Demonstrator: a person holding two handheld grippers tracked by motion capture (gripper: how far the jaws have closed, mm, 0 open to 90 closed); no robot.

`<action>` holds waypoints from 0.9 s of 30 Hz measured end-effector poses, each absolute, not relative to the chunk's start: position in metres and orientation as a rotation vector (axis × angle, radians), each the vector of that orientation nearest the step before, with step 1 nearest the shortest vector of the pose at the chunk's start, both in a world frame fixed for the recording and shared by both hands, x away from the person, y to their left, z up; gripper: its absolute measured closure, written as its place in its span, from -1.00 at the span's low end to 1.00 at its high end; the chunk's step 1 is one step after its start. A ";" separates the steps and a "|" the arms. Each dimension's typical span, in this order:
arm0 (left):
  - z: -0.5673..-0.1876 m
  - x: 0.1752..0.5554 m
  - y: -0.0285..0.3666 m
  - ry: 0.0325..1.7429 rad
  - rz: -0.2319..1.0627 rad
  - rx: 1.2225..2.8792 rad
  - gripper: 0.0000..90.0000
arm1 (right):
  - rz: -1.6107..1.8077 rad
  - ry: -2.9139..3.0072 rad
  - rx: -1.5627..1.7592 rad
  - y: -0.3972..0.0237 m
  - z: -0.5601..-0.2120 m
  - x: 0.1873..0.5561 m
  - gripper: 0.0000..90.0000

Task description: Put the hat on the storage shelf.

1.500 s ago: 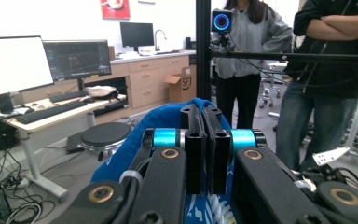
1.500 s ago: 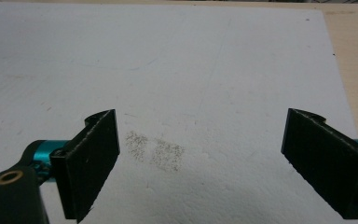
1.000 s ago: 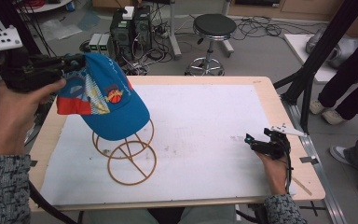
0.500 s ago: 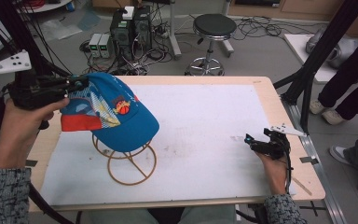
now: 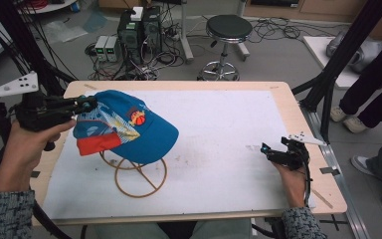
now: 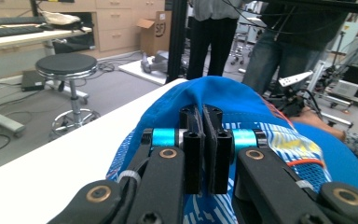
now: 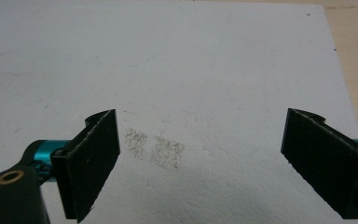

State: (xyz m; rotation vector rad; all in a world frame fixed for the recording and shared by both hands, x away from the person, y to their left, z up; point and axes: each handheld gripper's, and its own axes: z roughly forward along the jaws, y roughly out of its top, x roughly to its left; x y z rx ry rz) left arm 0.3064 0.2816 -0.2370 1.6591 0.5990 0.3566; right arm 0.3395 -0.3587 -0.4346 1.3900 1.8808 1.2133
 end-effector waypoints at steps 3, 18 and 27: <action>-0.241 0.301 0.277 0.580 0.337 1.665 0.93 | 1.212 1.882 1.390 -0.359 -0.435 0.340 -0.76; -0.251 0.282 0.260 0.510 0.312 1.673 0.94 | 1.209 1.885 1.385 -0.359 -0.435 0.340 -0.76; -0.259 0.276 0.257 0.494 0.306 1.668 0.94 | 1.210 1.886 1.384 -0.358 -0.435 0.340 -0.76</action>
